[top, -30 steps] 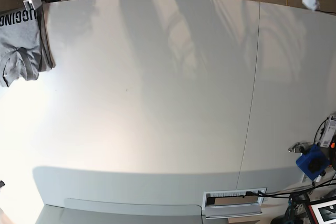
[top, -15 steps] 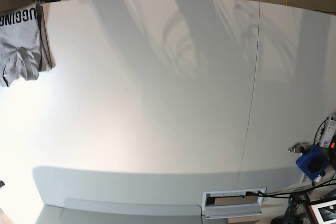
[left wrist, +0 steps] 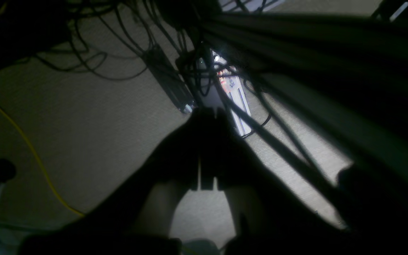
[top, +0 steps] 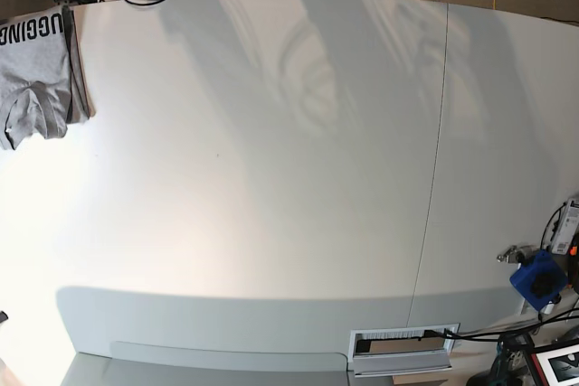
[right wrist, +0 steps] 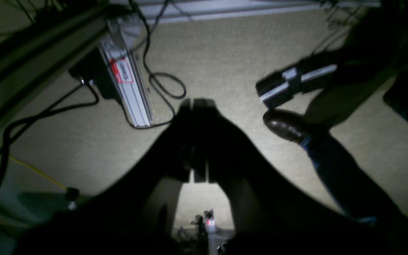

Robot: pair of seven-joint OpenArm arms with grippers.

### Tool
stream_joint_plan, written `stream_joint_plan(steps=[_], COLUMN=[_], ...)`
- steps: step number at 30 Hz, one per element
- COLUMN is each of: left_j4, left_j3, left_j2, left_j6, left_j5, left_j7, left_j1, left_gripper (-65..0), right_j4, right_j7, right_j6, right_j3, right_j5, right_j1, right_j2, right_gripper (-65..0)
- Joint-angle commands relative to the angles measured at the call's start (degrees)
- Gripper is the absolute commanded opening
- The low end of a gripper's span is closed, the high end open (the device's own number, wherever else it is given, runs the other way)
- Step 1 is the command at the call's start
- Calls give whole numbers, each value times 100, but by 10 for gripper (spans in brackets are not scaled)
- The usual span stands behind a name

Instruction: Fold the T-shirt properly

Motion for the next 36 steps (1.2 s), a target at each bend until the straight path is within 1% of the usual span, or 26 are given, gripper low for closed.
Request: stream_joint_plan(steps=[1, 7, 11, 15, 21, 28, 33, 36], left_j4=[-9, -9, -9, -9, -9, -9, -9, -9], left_j3=[-33, -286, -472, -485, -485, -485, -485, -485], left_j2=[22, 17, 20, 20, 20, 22, 22, 22], left_j6=[-24, -26, -46, -157, -151, -153, -153, -153], left_j5=[13, 426, 422, 422, 422, 422, 422, 420], left_j7=[-39, -39, 35, 286, 289, 284, 264, 262], left_j1=[-7, 96, 201, 264, 361, 391, 358, 361], left_gripper=[-650, -650, -650, -650, -650, -650, -650, -650], right_j4=[-52, -114, -120, -120, -114, -109, -107, -107], right_j7=[-63, -74, -306, -367, -398, -391, -396, -382], right_j6=[2, 35, 15, -2, 2, 2, 9, 9], right_j3=[-4, -4, -4, -4, -4, -4, -2, -2], right_j5=[-35, -31, 315, 332, 343, 634, 968, 975], right_j1=[-11, -133, -227, -317, -337, -332, -334, -334], right_j2=[-7, -48, -50, -48, -52, -50, -52, -50], right_gripper=[-650, -650, -650, -650, -650, -650, -650, -650])
